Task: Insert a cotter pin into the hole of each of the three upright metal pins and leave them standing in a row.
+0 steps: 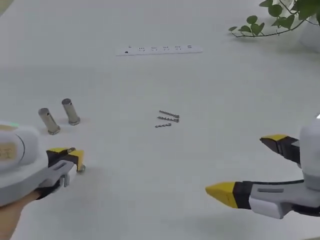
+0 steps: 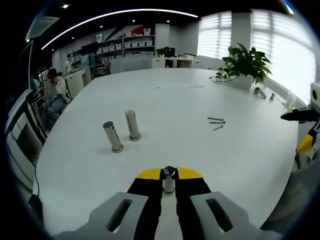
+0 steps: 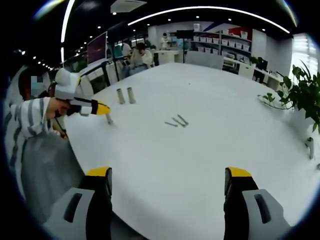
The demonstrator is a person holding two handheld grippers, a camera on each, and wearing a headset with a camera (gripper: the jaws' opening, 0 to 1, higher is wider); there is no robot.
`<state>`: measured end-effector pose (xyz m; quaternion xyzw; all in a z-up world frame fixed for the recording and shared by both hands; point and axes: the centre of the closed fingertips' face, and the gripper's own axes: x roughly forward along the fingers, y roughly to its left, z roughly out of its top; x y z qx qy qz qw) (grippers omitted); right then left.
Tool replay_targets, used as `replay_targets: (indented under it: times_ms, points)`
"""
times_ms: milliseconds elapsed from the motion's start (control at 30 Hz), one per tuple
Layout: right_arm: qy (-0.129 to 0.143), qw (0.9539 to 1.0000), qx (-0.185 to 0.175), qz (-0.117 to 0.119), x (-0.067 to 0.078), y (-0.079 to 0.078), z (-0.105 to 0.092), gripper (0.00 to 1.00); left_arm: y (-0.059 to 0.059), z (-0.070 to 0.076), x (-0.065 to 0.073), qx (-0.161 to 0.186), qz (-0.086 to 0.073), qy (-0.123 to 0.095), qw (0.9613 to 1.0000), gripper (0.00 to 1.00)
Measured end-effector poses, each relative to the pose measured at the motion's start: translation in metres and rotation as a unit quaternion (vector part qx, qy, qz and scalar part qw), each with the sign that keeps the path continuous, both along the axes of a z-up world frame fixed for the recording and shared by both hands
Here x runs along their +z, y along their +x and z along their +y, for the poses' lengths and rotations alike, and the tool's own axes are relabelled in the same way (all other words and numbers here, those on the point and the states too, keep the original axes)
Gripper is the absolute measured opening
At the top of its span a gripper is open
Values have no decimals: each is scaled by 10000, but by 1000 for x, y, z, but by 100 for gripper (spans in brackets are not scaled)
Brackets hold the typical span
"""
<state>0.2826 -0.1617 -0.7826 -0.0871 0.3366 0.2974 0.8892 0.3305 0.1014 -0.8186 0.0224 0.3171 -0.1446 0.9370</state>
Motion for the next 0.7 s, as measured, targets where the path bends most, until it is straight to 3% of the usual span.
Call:
replay_targets:
  times_ms: [700]
  points:
    - [-33, 9993, 286, 246, -15, -7, 8, 94, -9, 0, -5, 120, -168, 130, 9997, 7]
